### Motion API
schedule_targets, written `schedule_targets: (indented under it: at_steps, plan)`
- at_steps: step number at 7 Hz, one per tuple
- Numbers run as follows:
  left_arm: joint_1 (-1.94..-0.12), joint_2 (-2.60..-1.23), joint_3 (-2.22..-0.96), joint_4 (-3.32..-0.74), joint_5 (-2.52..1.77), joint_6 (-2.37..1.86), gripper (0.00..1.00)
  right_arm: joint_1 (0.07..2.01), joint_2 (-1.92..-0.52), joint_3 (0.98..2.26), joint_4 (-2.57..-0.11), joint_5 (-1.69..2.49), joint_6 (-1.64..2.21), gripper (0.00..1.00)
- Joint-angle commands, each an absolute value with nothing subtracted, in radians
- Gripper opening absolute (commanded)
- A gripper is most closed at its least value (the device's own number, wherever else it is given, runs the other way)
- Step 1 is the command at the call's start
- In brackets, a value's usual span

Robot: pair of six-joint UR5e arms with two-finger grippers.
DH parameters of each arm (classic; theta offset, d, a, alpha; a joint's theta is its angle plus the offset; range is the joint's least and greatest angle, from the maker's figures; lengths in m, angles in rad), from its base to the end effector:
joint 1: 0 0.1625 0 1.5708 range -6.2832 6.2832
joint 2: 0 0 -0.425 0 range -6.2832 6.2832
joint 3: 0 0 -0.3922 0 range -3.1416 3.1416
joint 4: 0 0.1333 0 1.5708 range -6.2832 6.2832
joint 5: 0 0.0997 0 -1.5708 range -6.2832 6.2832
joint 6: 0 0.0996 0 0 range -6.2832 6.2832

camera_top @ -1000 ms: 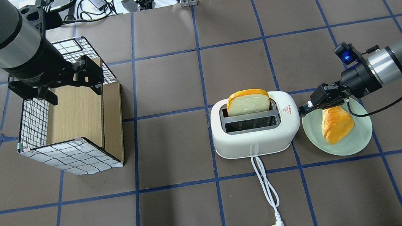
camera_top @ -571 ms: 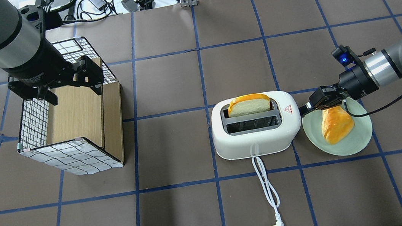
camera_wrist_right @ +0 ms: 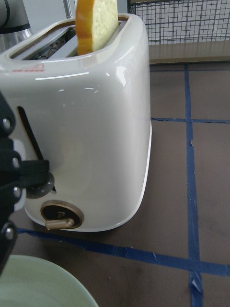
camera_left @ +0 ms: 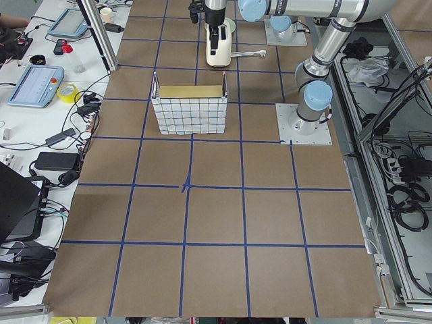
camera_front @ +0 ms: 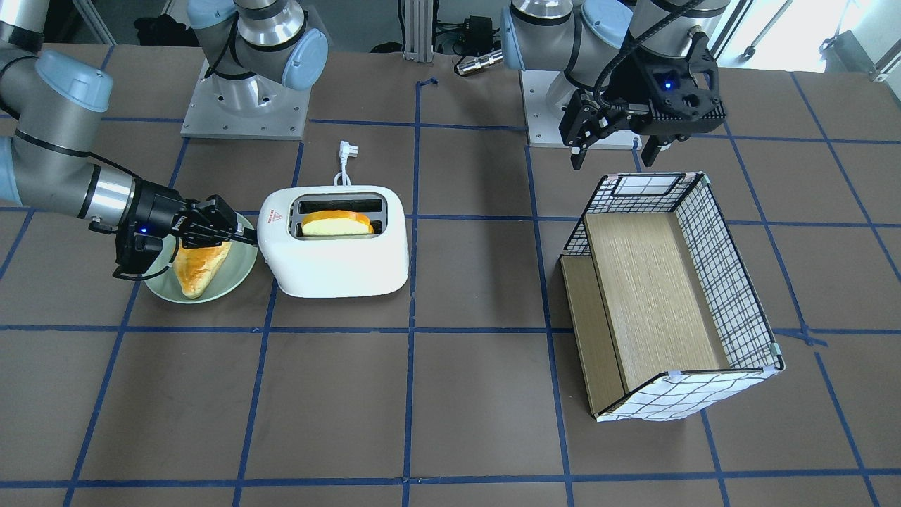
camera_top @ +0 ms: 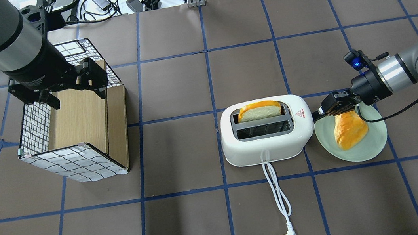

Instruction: Press toaster with right arm

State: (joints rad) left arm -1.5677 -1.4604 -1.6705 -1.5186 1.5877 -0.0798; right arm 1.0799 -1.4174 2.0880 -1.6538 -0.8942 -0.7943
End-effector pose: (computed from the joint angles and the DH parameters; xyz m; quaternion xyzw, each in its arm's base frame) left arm -0.1302 -0.4515 0.4960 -0.0417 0.9986 -0.0317 0.0072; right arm -0.0217 -0.4557 0.2189 -0.0414 0.9071 0.0283 0.4180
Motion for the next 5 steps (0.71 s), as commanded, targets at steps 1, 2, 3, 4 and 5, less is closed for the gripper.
schedule_targets:
  at_steps: [1,2,3,4,5]
  plan:
    - [-1.568,-1.460,-1.671,-1.519,1.588,-0.080,1.00,1.084,-1.468,2.039,-1.645,-0.946,-0.579,0.00]
    - [-1.568,-1.460,-1.671,-1.519,1.588,-0.080,1.00,1.104,-1.515,1.986,-1.637,-1.000,-0.434,0.00]
    - [-1.568,-1.460,-1.671,-1.519,1.588,-0.080,1.00,1.162,-1.541,1.895,-1.631,-1.109,-0.337,0.00]
    - [-1.568,-1.460,-1.671,-1.519,1.588,-0.080,1.00,1.225,-1.545,1.800,-1.581,-1.217,-0.254,0.00]
    - [-1.568,-1.460,-1.671,-1.519,1.588,-0.080,1.00,1.279,-1.545,1.682,-1.492,-1.292,-0.162,0.00]
